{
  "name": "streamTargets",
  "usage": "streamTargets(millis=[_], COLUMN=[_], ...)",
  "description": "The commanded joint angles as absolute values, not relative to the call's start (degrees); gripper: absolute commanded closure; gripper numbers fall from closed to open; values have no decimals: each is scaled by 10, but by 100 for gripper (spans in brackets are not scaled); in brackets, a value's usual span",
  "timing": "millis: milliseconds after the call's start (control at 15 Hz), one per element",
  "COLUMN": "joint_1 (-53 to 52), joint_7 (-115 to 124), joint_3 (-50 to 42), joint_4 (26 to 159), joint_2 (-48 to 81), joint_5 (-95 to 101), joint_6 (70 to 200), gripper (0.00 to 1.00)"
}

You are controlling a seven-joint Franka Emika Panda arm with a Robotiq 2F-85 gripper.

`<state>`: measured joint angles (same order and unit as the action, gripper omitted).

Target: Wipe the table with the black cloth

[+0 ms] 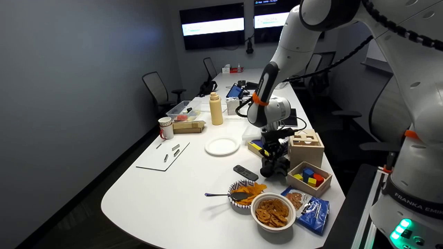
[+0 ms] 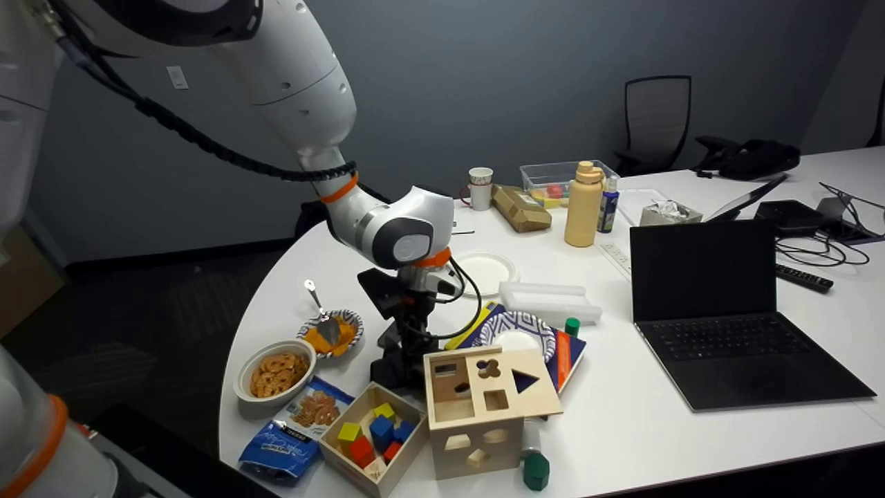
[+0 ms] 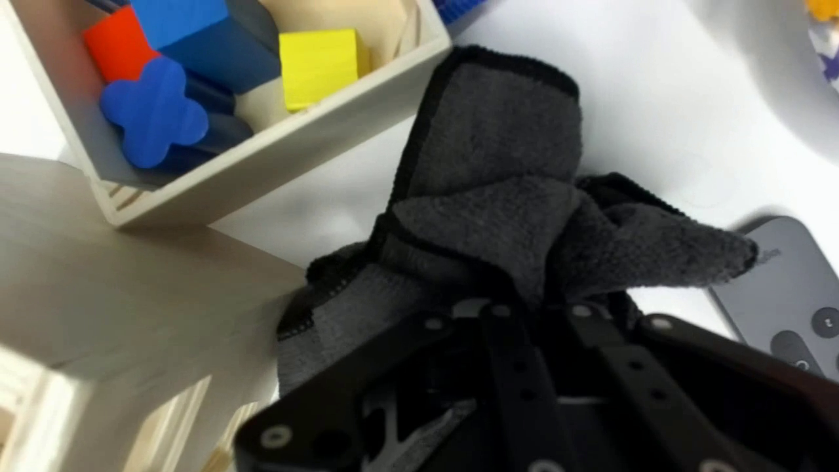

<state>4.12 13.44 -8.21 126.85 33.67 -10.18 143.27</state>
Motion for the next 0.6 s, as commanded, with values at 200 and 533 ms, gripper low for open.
streamTargets(millis=[200,533], joint_1=[47,40], joint_7=[118,106], joint_3=[-48,-19], joint_4=[1229,1200], joint_2=[357,362], joint_5=[-107,-112], joint_6=[1334,1296], gripper=[98,98])
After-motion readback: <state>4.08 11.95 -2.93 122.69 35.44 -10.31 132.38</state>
